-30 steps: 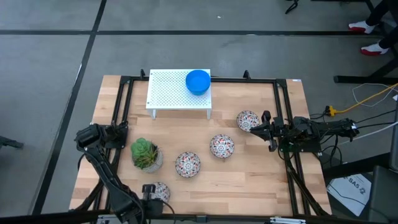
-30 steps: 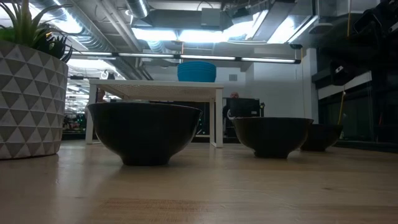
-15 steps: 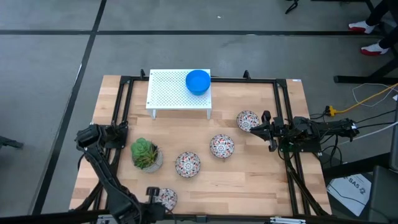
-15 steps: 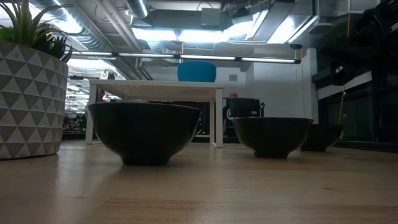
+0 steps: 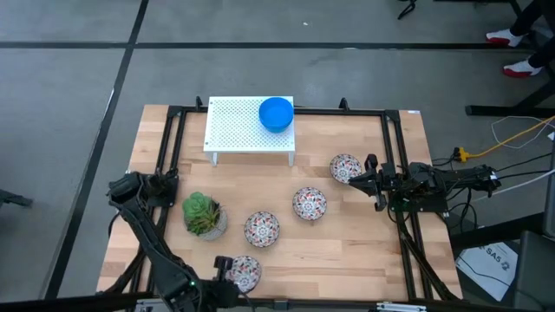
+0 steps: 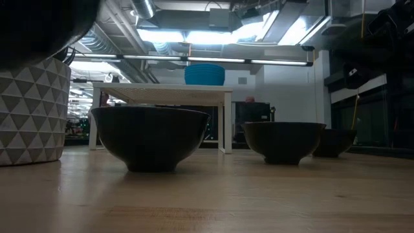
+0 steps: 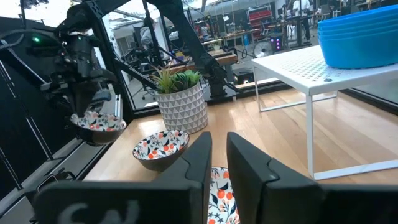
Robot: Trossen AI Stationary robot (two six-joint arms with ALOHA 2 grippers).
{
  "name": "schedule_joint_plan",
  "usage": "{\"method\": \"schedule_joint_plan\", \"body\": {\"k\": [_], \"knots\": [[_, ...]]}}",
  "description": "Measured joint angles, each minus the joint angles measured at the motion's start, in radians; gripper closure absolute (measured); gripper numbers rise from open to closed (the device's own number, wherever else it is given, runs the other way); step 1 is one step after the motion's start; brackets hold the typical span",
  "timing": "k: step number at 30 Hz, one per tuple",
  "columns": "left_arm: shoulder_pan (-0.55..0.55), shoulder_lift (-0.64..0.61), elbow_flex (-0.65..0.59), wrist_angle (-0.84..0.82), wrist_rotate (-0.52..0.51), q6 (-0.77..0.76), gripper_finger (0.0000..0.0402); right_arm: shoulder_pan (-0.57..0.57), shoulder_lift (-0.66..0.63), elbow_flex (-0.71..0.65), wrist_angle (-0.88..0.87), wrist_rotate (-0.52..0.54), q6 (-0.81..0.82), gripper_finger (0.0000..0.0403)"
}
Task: Pick & Place Mini bowls
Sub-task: Put the white patterned bowl on the shelf
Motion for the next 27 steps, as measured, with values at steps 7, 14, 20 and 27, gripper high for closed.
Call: {"method": "schedule_joint_plan", "body": {"k": [7,14,20,27], "knots": [[0.063,-0.002,0.046,-0.022,-0.012,0.178,0.0400,0.000,0.000,0.000,0.000,0.000,-0.001,0.0351],[0.130,-0.008,0.078,-0.029,-0.012,0.380,0.0399,0.000,0.000,0.000,0.000,0.000,0.000,0.0351],[0.201,-0.055,0.083,-0.050,-0.023,0.529,0.0399,0.000,0.000,0.000,0.000,0.000,-0.001,0.0351],[0.271,-0.141,0.083,-0.086,-0.043,0.638,0.0399,0.000,0.000,0.000,0.000,0.000,-0.001,0.0351]]}}
